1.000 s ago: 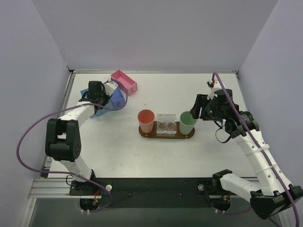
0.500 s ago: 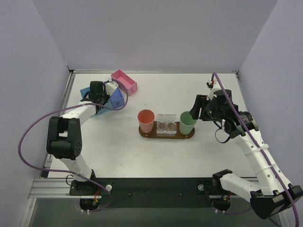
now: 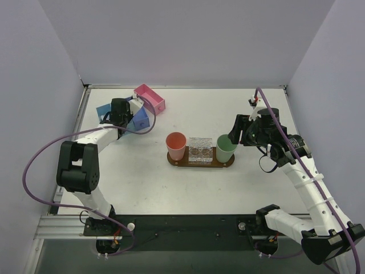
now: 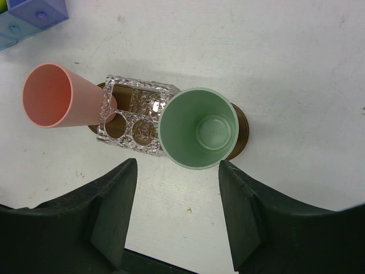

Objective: Prepare toiletry sets of a toothbrush and toothpaste on the tray

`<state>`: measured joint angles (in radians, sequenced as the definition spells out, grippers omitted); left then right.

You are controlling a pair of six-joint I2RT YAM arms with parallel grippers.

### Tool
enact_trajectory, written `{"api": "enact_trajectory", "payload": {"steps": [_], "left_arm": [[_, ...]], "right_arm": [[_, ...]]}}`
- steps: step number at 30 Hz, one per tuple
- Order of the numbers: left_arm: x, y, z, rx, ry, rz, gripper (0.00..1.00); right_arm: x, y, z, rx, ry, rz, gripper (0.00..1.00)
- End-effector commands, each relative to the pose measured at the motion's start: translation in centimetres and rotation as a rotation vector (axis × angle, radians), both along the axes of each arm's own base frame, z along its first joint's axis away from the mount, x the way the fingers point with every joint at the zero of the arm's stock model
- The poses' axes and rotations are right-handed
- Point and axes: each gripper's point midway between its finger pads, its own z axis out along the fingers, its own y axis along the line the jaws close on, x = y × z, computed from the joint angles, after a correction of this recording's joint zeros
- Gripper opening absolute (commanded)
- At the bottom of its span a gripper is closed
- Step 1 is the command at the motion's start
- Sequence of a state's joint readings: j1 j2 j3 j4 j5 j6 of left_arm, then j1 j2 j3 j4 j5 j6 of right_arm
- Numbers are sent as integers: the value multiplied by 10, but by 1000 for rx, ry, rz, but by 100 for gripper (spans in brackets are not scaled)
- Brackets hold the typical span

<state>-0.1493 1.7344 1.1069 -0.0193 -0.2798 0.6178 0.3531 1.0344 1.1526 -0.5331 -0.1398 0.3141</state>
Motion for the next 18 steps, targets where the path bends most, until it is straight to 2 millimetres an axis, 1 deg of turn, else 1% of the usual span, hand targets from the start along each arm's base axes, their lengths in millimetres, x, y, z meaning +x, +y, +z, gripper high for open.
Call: {"api": "enact_trajectory", "payload": {"steps": [1, 2, 3, 4, 5, 6, 7, 8, 10, 11, 12, 13, 14, 16, 17, 18], "left_arm": [[8, -5, 55, 6, -164, -11, 0], [7, -6, 65, -3, -183, -20, 0], [5, -7, 68, -15, -180, -25, 0], [3, -13, 70, -36, -177, -52, 0], [3, -14, 85, -49, -202, -57, 0], [-2, -16, 84, -57, -175, -62, 0], [-2, -18, 89, -67, -177, -71, 0], [-1, -19, 102, -73, -196, -73, 0], [-7, -18, 117, -85, -207, -69, 0], [-8, -19, 133, -97, -236, -65, 0], [-12, -17, 134, -98, -223, -61, 0], [-15, -16, 140, -97, -230, -53, 0], [-20, -16, 152, -103, -250, -52, 0], [-26, -18, 164, -111, -272, -55, 0], [-31, -18, 174, -126, -295, -56, 0], [-36, -21, 180, -141, -291, -69, 0]], "right_arm": [[1, 0, 9, 27, -33, -9, 54], [1, 0, 10, 28, -36, -9, 54], [1, 0, 11, 29, -40, -8, 54], [1, 0, 12, 31, -41, -8, 54], [0, 0, 15, 32, -51, -5, 54], [1, 0, 16, 32, -54, -3, 54], [1, 0, 17, 31, -58, -2, 54], [2, 0, 23, 34, -73, 0, 54], [2, 1, 27, 38, -83, 1, 54], [3, 1, 30, 42, -90, 1, 54], [3, 2, 34, 47, -99, 3, 54], [4, 3, 37, 53, -107, 5, 54], [4, 5, 39, 60, -111, 17, 54], [5, 10, 46, 76, -129, 34, 54], [4, 13, 49, 87, -133, 47, 54], [4, 16, 51, 95, -140, 58, 54]]}}
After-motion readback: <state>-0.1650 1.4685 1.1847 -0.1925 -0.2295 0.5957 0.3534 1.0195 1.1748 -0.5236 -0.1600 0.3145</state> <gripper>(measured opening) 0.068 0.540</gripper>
